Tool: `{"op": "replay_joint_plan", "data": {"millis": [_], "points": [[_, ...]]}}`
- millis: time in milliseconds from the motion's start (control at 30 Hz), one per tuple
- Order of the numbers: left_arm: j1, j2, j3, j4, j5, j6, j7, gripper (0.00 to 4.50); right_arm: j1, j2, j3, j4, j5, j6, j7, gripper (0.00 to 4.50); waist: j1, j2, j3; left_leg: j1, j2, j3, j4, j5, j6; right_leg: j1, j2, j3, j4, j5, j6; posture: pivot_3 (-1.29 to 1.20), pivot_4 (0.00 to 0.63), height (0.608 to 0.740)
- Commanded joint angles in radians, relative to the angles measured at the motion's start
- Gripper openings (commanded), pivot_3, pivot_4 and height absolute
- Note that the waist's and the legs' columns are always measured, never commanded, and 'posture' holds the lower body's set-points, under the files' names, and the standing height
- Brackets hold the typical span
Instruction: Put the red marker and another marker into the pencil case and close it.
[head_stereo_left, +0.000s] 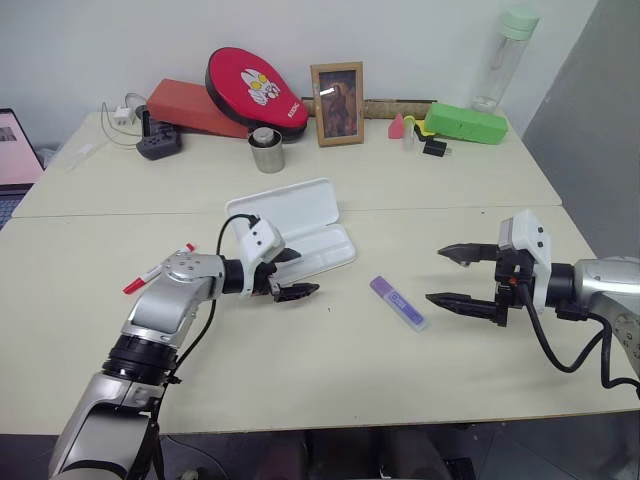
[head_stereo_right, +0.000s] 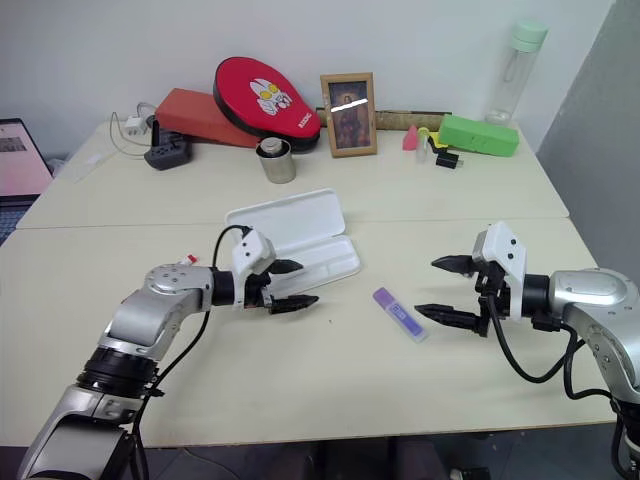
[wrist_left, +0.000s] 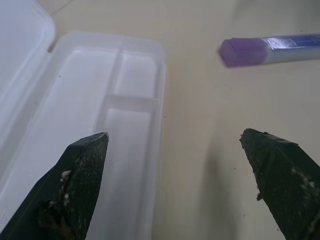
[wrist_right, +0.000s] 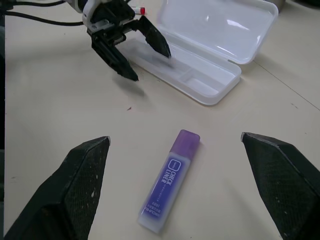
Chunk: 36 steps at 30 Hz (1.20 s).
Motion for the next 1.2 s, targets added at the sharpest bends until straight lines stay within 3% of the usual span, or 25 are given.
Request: {"op": "replay_joint_plan", "data": {"millis": [33,367,400,467,1033,1200], "points": [[-0.016,-0.002,-0.012,0.018,0.038,-0.035,-0.015,4.50,0.008,-0.002,-0.041,-0.053,0.027,0.008,-0.026,4.41,0.000,0.000,0.000,0.000,0.000,0.000,0.000,0.000,0.000,0.000,0.000,0.000,0.000,0.000,0.000,0.00,0.150,0.740],[-0.021,-0.044,-0.038,0.072,0.122,-0.061,0.014,4.50,0.012,-0.007,-0.042,-0.063,0.047,0.013,-0.052,4.41,0.002,0.000,0.000,0.001,0.000,0.000,0.000,0.000,0.000,0.000,0.000,0.000,0.000,0.000,0.000,0.00,0.150,0.740],[-0.021,-0.047,-0.034,0.071,0.122,-0.060,0.017,4.14,0.010,-0.007,-0.042,-0.061,0.048,0.011,-0.052,4.50,0.002,0.000,0.000,0.001,0.000,0.000,0.001,0.000,0.000,0.000,0.000,0.000,0.000,0.000,0.000,0.00,0.150,0.740],[-0.020,-0.050,-0.029,0.067,0.121,-0.058,0.019,3.92,-0.007,0.003,-0.050,-0.056,0.061,0.004,-0.054,4.50,0.002,0.000,0.000,0.001,0.000,0.000,0.001,0.000,0.000,0.000,0.000,0.000,0.000,0.000,0.000,0.00,0.150,0.740],[0.009,-0.037,-0.008,0.033,0.124,-0.051,0.014,0.18,-0.053,0.034,-0.047,-0.037,0.076,-0.037,-0.061,4.50,0.001,0.000,0.000,0.001,0.001,0.000,0.000,0.000,0.000,0.000,0.001,0.000,0.000,0.001,0.000,0.00,0.150,0.740],[0.032,-0.014,0.008,-0.007,0.114,-0.054,-0.001,0.08,-0.072,0.046,-0.028,-0.022,0.075,-0.045,-0.059,4.50,0.001,0.000,0.000,0.001,0.001,0.000,0.000,0.000,0.000,0.000,0.001,0.000,0.000,0.001,0.000,0.00,0.150,0.740]]}}
